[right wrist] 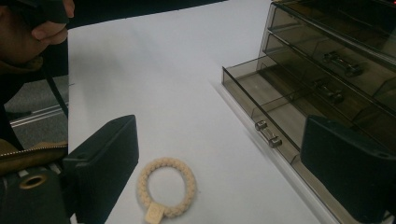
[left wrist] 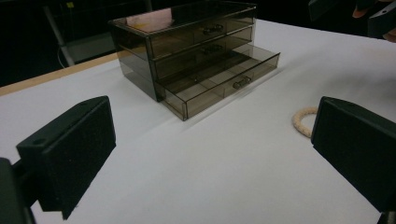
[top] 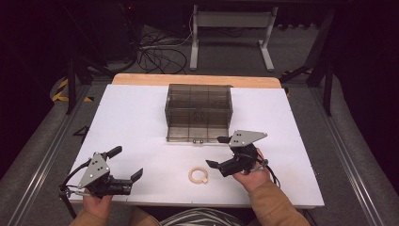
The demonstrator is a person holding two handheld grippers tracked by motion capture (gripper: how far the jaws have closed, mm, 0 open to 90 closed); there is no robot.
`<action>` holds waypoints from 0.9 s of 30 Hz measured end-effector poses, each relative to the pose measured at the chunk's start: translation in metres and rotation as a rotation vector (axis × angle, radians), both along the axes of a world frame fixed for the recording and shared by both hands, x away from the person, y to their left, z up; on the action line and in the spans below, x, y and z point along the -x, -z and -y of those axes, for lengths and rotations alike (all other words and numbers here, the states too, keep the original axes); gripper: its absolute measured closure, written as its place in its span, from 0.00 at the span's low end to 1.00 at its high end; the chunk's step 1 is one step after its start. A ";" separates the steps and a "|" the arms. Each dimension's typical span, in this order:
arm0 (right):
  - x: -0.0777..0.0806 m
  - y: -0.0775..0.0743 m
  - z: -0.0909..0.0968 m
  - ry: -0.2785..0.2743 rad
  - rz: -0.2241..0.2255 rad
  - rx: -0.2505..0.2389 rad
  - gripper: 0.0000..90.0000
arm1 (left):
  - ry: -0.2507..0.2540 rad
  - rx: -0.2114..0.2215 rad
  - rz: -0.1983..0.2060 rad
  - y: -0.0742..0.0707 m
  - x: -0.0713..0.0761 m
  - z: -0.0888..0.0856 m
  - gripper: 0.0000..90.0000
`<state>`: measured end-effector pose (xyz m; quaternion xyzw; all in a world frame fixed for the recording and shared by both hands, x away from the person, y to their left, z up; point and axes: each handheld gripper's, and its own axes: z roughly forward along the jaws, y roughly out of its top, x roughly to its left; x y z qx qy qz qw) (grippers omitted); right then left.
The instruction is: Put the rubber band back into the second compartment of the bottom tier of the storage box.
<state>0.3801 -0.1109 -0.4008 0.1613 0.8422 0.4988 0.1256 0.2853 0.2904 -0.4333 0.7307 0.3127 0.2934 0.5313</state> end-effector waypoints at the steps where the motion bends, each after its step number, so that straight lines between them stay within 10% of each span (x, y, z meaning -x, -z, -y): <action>1: -0.001 0.000 -0.002 -0.002 -0.003 0.003 0.14 | 0.001 0.000 0.000 0.000 0.000 0.000 0.01; 20: -0.015 0.003 -0.030 -0.039 -0.045 0.029 0.19 | 0.002 -0.001 -0.005 0.000 -0.001 -0.001 0.01; 27: -0.015 0.008 -0.037 -0.041 -0.041 0.120 0.29 | 0.002 -0.001 -0.003 0.000 -0.001 -0.001 0.01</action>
